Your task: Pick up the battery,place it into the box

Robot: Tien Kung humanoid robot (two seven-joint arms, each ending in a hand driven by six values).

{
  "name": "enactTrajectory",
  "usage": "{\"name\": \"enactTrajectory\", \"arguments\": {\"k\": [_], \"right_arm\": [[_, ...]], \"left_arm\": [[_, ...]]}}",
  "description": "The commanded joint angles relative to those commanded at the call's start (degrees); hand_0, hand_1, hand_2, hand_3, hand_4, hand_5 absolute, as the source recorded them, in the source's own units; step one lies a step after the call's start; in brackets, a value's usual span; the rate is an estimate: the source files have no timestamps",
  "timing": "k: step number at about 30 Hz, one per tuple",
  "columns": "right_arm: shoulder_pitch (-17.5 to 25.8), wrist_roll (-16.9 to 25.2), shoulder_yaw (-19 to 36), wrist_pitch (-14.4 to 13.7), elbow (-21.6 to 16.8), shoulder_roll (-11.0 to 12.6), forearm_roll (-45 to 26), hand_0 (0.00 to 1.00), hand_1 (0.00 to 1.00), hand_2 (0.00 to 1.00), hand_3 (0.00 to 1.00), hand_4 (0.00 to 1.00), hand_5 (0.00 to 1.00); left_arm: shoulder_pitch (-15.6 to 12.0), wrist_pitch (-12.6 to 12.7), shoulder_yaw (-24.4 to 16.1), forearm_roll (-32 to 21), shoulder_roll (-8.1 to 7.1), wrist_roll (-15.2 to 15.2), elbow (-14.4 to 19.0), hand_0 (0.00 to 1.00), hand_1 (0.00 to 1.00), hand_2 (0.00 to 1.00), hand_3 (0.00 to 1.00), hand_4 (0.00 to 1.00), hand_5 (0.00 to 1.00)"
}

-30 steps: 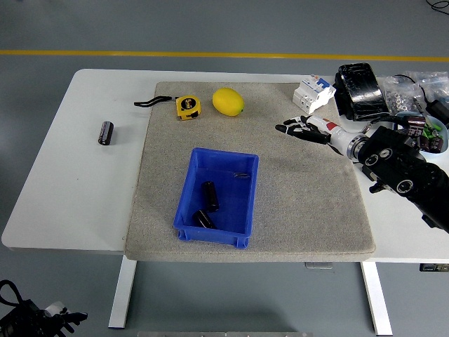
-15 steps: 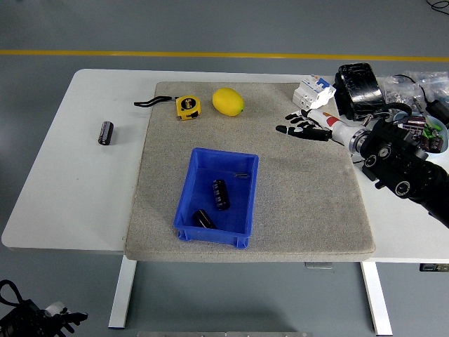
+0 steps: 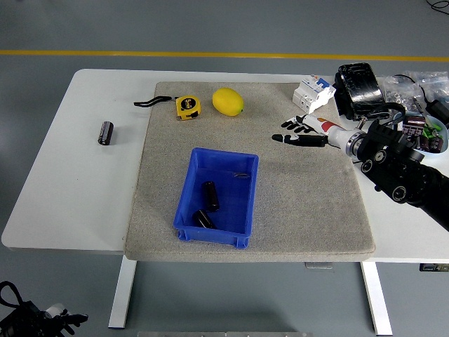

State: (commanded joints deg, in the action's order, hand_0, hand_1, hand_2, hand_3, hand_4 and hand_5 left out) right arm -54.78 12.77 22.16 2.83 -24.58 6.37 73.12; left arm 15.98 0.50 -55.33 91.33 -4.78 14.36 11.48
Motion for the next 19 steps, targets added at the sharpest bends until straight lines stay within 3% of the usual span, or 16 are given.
{"name": "enactTrajectory", "arguments": {"k": [19], "right_arm": [[0.13,-0.08,0.34,0.2,0.31,0.53,0.31,0.883,0.83,0.829,0.827,0.998,0.888]], "left_arm": [[-0.08,-0.56,0.53,-0.28,0.01,0.32,0.23,0.557,0.523,0.608,0.599,0.582,0.634]]}}
